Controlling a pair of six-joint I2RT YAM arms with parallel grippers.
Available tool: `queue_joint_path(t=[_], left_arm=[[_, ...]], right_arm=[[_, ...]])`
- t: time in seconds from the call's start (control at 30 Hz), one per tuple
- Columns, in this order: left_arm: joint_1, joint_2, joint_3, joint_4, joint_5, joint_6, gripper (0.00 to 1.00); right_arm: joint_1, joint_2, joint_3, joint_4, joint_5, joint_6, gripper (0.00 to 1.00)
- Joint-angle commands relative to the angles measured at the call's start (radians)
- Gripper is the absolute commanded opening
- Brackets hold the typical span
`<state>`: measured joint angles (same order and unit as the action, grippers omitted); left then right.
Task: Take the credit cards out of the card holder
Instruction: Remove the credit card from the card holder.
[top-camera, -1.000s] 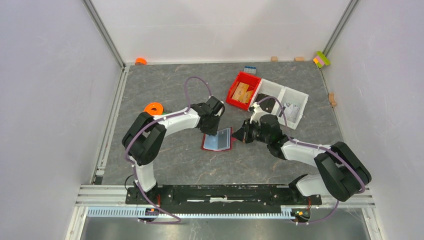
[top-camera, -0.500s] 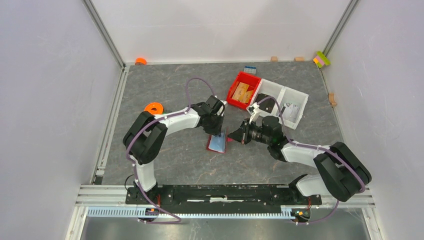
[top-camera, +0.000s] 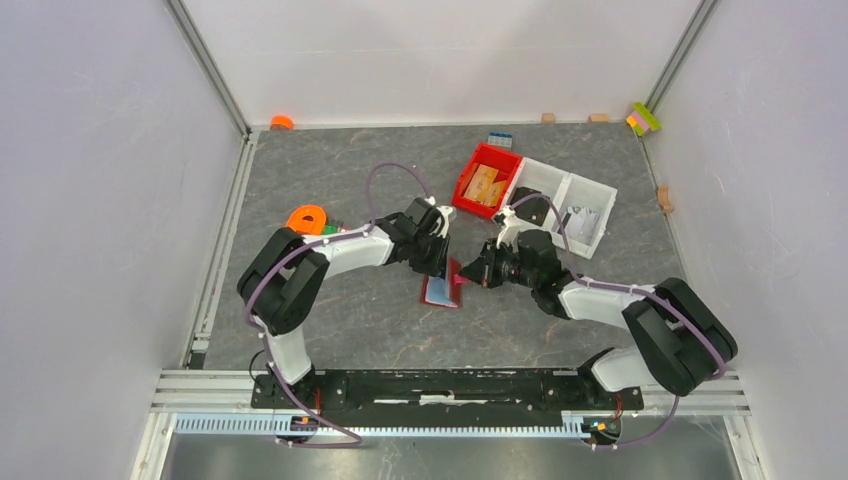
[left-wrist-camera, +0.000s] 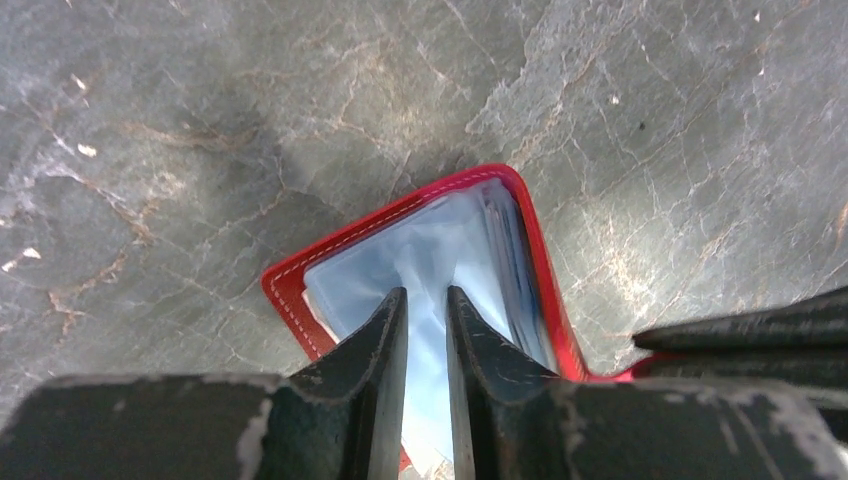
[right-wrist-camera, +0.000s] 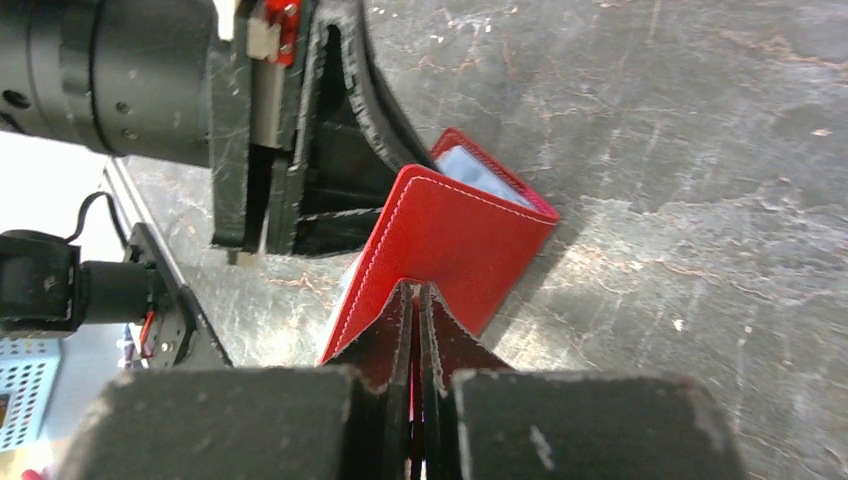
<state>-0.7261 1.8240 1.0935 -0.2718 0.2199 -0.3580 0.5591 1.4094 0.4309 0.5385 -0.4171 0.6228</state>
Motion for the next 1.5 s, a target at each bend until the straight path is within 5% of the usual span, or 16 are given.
queue_joint_path(t=[0.0, 0.23, 0.4, 0.53, 0.83, 0.97, 1.47], left_arm=[[-0.010, -0.049, -0.043, -0.027, 0.024, 0.014, 0.28], [-0.010, -0.090, -0.066, 0.010, 0.061, 0.019, 0.32], [-0.012, -0.119, -0.084, 0.033, 0.071, 0.021, 0.36], [-0.012, -0.111, -0.084, 0.036, 0.075, 0.021, 0.37], [-0.013, -0.109, -0.080, 0.033, 0.075, 0.021, 0.37], [-0.013, -0.109, -0.083, 0.037, 0.079, 0.021, 0.37], [-0.017, -0.114, -0.084, 0.046, 0.087, 0.020, 0.38]], right_arm=[[0.002, -0.052, 0.032, -0.103, 0.117, -0.059, 0.07], [0.002, -0.098, 0.030, -0.172, 0.211, -0.078, 0.25], [0.002, -0.122, 0.026, -0.198, 0.243, -0.087, 0.47], [0.001, -0.115, 0.012, -0.145, 0.177, -0.081, 0.65], [0.001, -0.074, -0.011, -0.030, 0.011, -0.047, 0.72], [0.003, -0.094, -0.026, -0.020, -0.032, -0.058, 0.95], [0.040, -0.006, 0.043, -0.117, -0.034, -0.118, 0.85]])
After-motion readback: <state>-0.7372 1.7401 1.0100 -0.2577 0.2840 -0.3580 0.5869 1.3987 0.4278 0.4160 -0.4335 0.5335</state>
